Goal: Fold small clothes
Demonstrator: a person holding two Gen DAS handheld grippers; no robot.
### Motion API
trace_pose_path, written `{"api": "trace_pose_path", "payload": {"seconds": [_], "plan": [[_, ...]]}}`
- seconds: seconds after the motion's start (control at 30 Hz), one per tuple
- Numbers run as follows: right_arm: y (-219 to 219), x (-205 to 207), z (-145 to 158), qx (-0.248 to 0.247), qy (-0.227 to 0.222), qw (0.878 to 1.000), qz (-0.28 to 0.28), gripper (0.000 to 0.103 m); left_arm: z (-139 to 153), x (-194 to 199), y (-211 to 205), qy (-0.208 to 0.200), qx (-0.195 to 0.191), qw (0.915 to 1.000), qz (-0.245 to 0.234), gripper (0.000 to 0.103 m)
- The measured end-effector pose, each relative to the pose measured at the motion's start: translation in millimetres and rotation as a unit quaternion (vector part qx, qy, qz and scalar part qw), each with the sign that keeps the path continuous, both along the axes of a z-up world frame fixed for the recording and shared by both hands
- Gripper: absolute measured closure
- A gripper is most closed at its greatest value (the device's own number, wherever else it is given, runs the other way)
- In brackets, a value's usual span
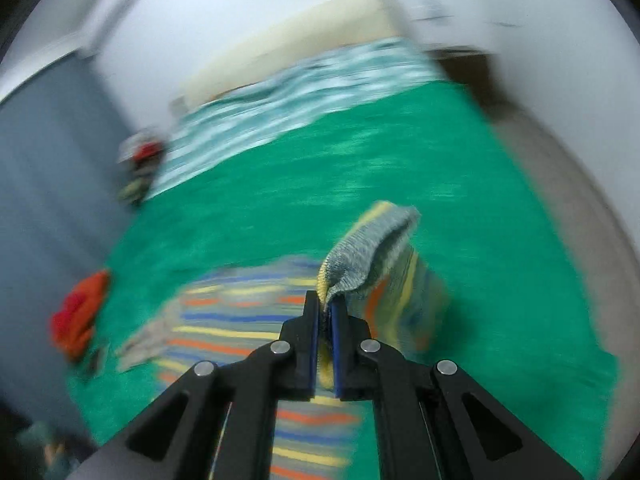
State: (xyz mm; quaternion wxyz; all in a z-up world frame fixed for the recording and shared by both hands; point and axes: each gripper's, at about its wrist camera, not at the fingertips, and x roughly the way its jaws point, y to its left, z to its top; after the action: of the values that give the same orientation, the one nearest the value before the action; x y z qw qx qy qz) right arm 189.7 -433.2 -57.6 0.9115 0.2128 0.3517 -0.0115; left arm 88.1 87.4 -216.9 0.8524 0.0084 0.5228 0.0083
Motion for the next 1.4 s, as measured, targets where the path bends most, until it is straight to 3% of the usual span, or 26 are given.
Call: {"api": "trace_pose_path", "payload": {"seconds": [0.07,0.13,0.17,0.2,0.27,0.37,0.47,0.53,0.6,0.67,0.7,0.77,0.83,0.93,1.07,1.17,1.23,1.3,1.37,1.4], "plan": [[40.8,32.5,-4.5,0.010,0.000,0.999,0.046,0.097,-1.1,-0.3,3.9,-0.001,-0.004,1.0000,0.002,0.007],[76.9,69.2,-25.2,0.024,0.017,0.996,0.084,0.078,-3.0,-0.3,6.4,0.001,-0.006,1.0000,0.002,0.007],[86.9,83.8,-41.1,0.058,0.033,0.993,0.097,0.036,-3.0,0.0,7.0,0.001,-0.006,1.0000,0.002,0.007],[90.0,93.7,-54.7,0.090,0.045,0.989,0.105,0.020,-2.6,0.2,7.3,-0.001,-0.006,1.0000,0.002,0.007],[88.7,99.8,-72.0,0.140,0.041,0.983,0.109,0.020,-2.5,-0.3,7.8,-0.003,-0.007,1.0000,0.003,0.007],[65.5,92.6,-79.9,0.164,0.036,0.983,0.079,0.020,-3.8,0.0,5.7,-0.005,-0.003,1.0000,0.002,0.007],[37.1,91.8,-99.1,0.180,0.088,0.978,0.054,0.020,-6.4,3.1,1.7,-0.005,0.004,1.0000,-0.002,0.007],[14.9,86.1,-130.2,0.194,0.143,0.970,0.034,0.020,-7.7,4.1,-1.3,-0.005,0.011,0.9999,-0.005,0.007],[-2.0,80.9,-152.7,0.155,0.190,0.969,-0.004,0.024,-8.0,3.2,-1.8,-0.006,0.013,0.9999,-0.005,0.007],[-18.9,69.5,-163.1,0.062,0.218,0.972,-0.054,0.025,-7.8,2.0,-1.6,-0.007,0.015,0.9999,-0.005,0.007],[-28.3,59.8,-160.6,0.028,0.212,0.974,-0.078,0.025,-7.1,1.3,-1.3,-0.008,0.015,0.9999,-0.005,0.007],[-43.3,35.6,-149.8,0.047,0.178,0.978,-0.101,0.025,-3.9,-0.5,-2.2,-0.011,0.013,0.9998,-0.006,0.007],[-45.0,11.0,-136.9,0.068,0.151,0.982,-0.089,0.025,3.5,-4.7,-6.6,-0.025,0.010,0.9995,-0.016,0.007],[-7.8,-35.1,-120.1,0.022,0.170,0.985,-0.006,0.025,15.8,-14.7,-25.3,-0.049,0.002,0.9967,-0.064,0.007],[36.9,-125.7,-141.1,0.047,0.228,0.971,0.059,0.027,19.3,-32.6,-50.9,-0.065,0.006,0.9895,-0.129,0.007],[54.3,-191.0,-169.1,0.070,0.259,0.962,0.061,0.027,14.2,-40.5,-62.8,-0.057,0.016,0.9849,-0.163,0.007],[63.7,-225.7,-188.4,0.093,0.270,0.956,0.060,0.032,8.0,-42.2,-66.9,-0.037,0.006,0.9827,-0.181,0.010],[71.9,-249.1,-194.6,0.100,0.264,0.957,0.069,0.054,5.7,-42.1,-67.8,-0.011,0.011,0.9814,-0.191,0.025],[73.7,-254.4,-196.8,0.113,0.262,0.956,0.071,0.062,17.4,-42.1,-51.4,-0.015,-0.007,0.9851,-0.171,0.023],[73.7,-255.2,-195.0,0.113,0.259,0.957,0.068,0.062,24.7,-41.5,-34.6,-0.019,-0.029,0.9887,-0.146,0.011]]}}
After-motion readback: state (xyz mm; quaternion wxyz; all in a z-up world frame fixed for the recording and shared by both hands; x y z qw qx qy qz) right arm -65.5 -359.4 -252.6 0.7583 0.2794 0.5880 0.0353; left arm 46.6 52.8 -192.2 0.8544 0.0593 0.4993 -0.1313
